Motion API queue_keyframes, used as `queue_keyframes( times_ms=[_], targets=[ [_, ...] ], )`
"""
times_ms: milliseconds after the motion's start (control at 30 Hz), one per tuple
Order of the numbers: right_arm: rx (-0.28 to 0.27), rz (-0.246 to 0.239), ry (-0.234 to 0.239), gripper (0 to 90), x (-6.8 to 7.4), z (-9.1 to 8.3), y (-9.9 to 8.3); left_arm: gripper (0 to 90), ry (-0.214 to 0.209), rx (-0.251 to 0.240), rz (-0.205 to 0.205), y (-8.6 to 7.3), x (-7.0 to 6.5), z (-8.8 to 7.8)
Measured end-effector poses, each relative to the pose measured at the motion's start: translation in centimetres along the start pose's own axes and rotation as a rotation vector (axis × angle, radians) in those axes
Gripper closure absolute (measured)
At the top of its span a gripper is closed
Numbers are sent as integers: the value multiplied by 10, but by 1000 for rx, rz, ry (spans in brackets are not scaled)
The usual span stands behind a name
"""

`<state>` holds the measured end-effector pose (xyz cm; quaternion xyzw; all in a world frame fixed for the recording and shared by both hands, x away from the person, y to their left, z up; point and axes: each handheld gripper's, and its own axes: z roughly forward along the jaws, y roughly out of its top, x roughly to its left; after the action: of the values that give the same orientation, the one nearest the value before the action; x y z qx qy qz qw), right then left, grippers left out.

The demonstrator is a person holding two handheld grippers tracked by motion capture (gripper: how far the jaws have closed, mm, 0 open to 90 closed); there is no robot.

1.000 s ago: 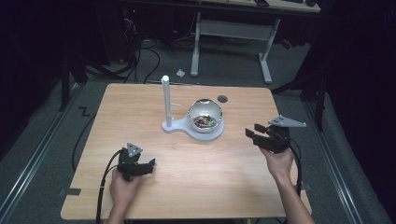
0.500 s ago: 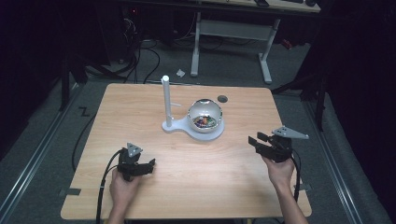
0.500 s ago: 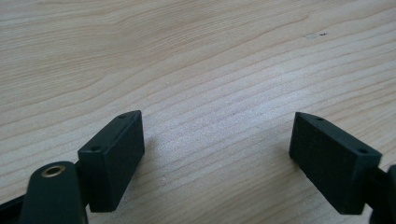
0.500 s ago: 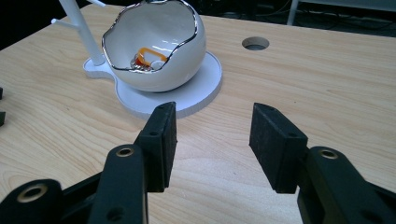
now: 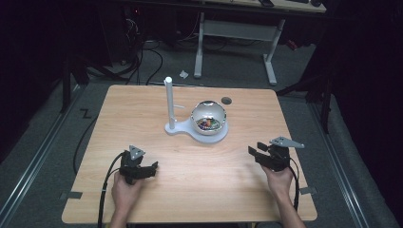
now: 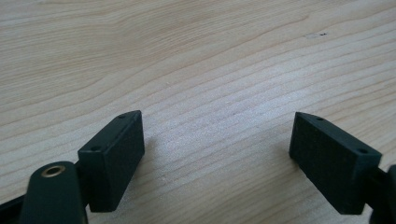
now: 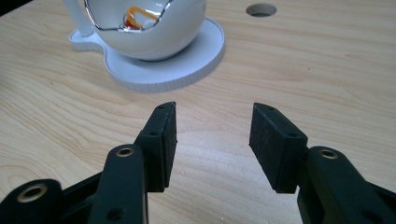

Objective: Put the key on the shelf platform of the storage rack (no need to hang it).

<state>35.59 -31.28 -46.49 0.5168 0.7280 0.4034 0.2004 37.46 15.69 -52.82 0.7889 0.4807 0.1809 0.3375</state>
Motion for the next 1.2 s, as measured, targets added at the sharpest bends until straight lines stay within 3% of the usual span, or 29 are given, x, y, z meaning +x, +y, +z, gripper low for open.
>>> queue_keyframes(
  times_ms=[533, 867, 1200],
  targets=[
    [49, 17, -26, 509, -5, 18, -19, 185, 0, 0, 0, 0, 0, 0],
    [101, -26, -82, 486, -3, 31, -29, 185, 0, 0, 0, 0, 0, 0],
    [138, -37, -123, 476, -1, 40, -37, 185, 1, -1, -1, 0, 0, 0]
  ],
)
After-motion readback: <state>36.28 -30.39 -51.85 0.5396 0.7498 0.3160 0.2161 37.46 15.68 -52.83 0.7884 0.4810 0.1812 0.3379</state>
